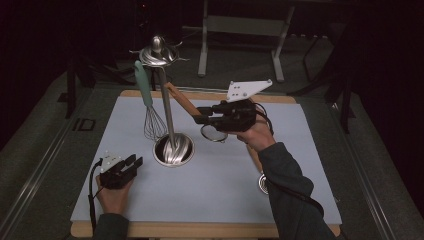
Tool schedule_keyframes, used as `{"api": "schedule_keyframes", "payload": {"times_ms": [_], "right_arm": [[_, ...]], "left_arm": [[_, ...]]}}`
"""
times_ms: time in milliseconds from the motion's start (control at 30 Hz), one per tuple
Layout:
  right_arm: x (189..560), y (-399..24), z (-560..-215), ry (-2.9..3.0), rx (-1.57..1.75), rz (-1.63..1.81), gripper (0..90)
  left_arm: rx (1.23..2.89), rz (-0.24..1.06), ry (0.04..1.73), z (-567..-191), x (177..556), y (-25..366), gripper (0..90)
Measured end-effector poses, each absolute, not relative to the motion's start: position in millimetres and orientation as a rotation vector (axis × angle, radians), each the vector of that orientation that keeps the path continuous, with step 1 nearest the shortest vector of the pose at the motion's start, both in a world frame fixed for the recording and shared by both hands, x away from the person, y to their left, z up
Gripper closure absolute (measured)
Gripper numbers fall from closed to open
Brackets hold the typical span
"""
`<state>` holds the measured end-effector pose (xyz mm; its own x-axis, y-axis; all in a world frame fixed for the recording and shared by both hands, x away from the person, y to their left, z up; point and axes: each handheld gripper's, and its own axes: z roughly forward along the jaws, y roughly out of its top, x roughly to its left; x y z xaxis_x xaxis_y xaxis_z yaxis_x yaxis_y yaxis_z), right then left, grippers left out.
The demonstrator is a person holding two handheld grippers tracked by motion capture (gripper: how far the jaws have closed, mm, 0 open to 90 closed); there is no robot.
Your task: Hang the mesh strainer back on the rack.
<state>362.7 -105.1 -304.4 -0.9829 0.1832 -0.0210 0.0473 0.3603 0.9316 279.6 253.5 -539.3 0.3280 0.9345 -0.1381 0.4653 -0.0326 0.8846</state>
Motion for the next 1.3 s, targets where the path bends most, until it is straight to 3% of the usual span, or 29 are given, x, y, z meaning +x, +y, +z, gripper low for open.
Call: {"api": "schedule_keyframes", "payload": {"times_ms": [767, 1300], "right_arm": [[365, -91, -282, 2.456, 0.194, 1.777, 72.2], [381, -87, -284, 2.474, 0.273, 1.872, 70.3]], "left_arm": [[1.651, 0.622, 1.281, -539, 280, 254, 66.4], [1.651, 0.623, 1.28, -539, 279, 254, 66.4]]}}
